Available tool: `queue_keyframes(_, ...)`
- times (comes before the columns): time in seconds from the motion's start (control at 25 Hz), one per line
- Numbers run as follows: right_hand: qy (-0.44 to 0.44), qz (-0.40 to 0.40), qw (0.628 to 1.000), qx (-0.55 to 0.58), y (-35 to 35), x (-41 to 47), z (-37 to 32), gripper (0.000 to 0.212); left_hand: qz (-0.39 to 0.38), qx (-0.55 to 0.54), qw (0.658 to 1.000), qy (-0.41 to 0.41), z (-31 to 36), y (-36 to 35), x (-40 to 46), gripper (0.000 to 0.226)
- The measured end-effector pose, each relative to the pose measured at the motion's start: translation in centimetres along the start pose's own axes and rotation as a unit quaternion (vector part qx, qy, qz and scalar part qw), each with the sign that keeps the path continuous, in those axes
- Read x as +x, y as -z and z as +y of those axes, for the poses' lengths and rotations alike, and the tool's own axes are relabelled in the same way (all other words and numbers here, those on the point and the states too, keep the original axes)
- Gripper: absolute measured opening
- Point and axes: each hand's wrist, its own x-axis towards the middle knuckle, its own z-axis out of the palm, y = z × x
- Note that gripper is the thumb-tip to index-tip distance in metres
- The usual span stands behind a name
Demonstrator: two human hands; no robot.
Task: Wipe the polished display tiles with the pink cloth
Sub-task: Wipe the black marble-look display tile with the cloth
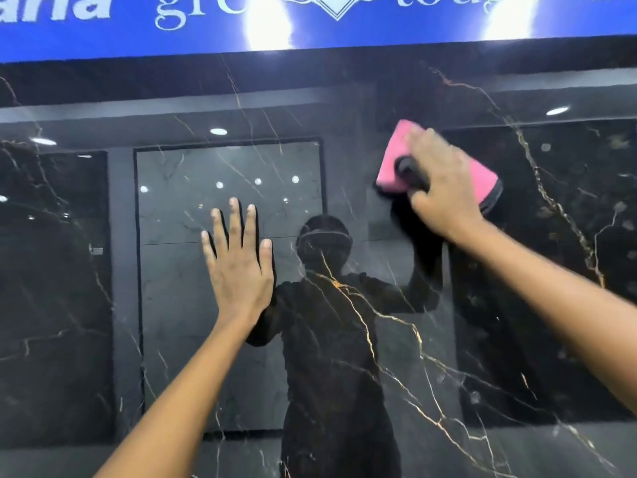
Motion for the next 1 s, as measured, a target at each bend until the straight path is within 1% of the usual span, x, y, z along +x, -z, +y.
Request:
queue_keyframes(0.04,0.076,-0.046,0.996,0.001,-1.3,-4.5,-1.1,0.078,-0.002,0.001,1.0,-0.002,0.0,0.0,0.0,0.059)
queue_keyframes(0.08,0.195,-0.104,0.975,-0.012,-2.5,-9.4,-2.4,0.078,-0.002,0.003,1.0,-0.004,-0.1,0.0,0.0,0.059)
queue_keyframes(0.12,0.299,-0.179,0.937,-0.037,-2.7,-13.2,-3.4,0.081,-0.002,0.004,1.0,-0.005,0.0,0.0,0.0,0.059)
queue_keyframes(0.16,0.384,-0.227,0.893,-0.06,-2.4,-14.8,-3.4,0.085,-0.002,0.003,1.0,-0.005,0.0,0.0,0.0,0.058)
queue_keyframes(0.2,0.431,-0.242,0.867,-0.06,-2.2,-13.7,-2.5,0.085,-0.002,0.003,1.0,-0.005,0.0,0.0,-0.1,0.058)
queue_keyframes(0.24,0.41,-0.202,0.888,-0.061,-2.1,-11.2,-1.8,0.08,-0.001,0.004,1.0,-0.005,0.0,0.0,-0.1,0.058)
queue_keyframes(0.28,0.316,-0.161,0.933,-0.053,-1.8,-7.8,-1.3,0.074,0.002,0.006,1.0,-0.006,0.0,0.0,-0.1,0.058)
queue_keyframes(0.32,0.188,-0.082,0.978,-0.037,-1.4,-3.8,-1.2,0.069,0.004,0.006,1.0,-0.008,0.0,0.0,-0.1,0.058)
queue_keyframes(0.36,0.065,-0.023,0.998,-0.001,-0.9,-0.9,-1.6,0.067,0.006,0.003,1.0,-0.009,0.0,0.0,-0.2,0.058)
queue_keyframes(0.4,-0.014,0.008,0.999,0.038,-1.3,0.2,-2.4,0.068,0.007,0.001,1.0,-0.009,-0.1,-0.1,-0.2,0.058)
queue_keyframes(0.44,-0.028,0.003,0.998,0.059,-2.2,-0.6,-3.8,0.07,0.007,0.0,1.0,-0.01,-0.1,-0.1,-0.2,0.058)
queue_keyframes(0.48,0.016,-0.033,0.997,0.068,-3.4,-3.1,-5.2,0.074,0.007,-0.001,1.0,-0.011,-0.1,-0.2,-0.3,0.058)
queue_keyframes(0.52,0.107,-0.103,0.987,0.062,-4.6,-7.3,-6.6,0.078,0.006,-0.002,1.0,-0.012,-0.2,-0.2,-0.3,0.058)
queue_keyframes(0.56,0.229,-0.178,0.956,0.052,-5.4,-11.8,-7.9,0.083,0.007,-0.001,1.0,-0.013,-0.2,-0.2,-0.2,0.058)
queue_keyframes(0.6,0.331,-0.258,0.907,0.035,-5.2,-15.6,-8.9,0.086,0.008,0.0,1.0,-0.013,-0.2,-0.2,-0.1,0.058)
queue_keyframes(0.64,0.405,-0.307,0.861,0.008,-4.7,-17.5,-8.9,0.087,0.008,0.002,1.0,-0.012,-0.1,-0.2,-0.1,0.058)
queue_keyframes(0.68,0.44,-0.315,0.841,0.007,-4.3,-16.9,-7.7,0.086,0.008,0.003,1.0,-0.011,-0.1,-0.2,-0.1,0.058)
queue_keyframes(0.72,0.401,-0.293,0.868,0.012,-4.0,-14.7,-6.4,0.084,0.009,0.006,1.0,-0.009,-0.1,-0.2,-0.3,0.058)
queue_keyframes(0.76,0.301,-0.259,0.917,0.021,-3.6,-11.6,-5.2,0.081,0.009,0.009,1.0,-0.009,-0.1,-0.2,-0.4,0.058)
queue_keyframes(0.8,0.2,-0.18,0.963,0.022,-2.8,-8.0,-4.1,0.079,0.006,0.009,1.0,-0.008,-0.2,-0.2,-0.4,0.058)
queue_keyframes(0.84,0.112,-0.094,0.989,0.024,-2.3,-5.1,-3.4,0.077,0.001,0.009,1.0,-0.008,-0.2,-0.1,-0.3,0.057)
queue_keyframes(0.88,0.06,-0.042,0.997,0.024,-2.3,-3.9,-3.4,0.077,-0.004,0.011,1.0,-0.008,-0.1,0.1,-0.1,0.057)
queue_keyframes(0.92,0.05,-0.026,0.998,0.019,-2.8,-4.4,-4.1,0.079,-0.007,0.012,1.0,-0.007,0.1,0.2,0.1,0.057)
queue_keyframes(0.96,0.068,-0.058,0.996,0.021,-3.7,-6.7,-5.3,0.082,-0.012,0.003,1.0,0.0,0.3,0.5,0.0,0.057)
queue_keyframes(1.0,0.114,-0.116,0.986,0.024,-4.7,-10.4,-6.7,0.086,-0.014,-0.019,1.0,0.01,0.6,0.7,-0.4,0.056)
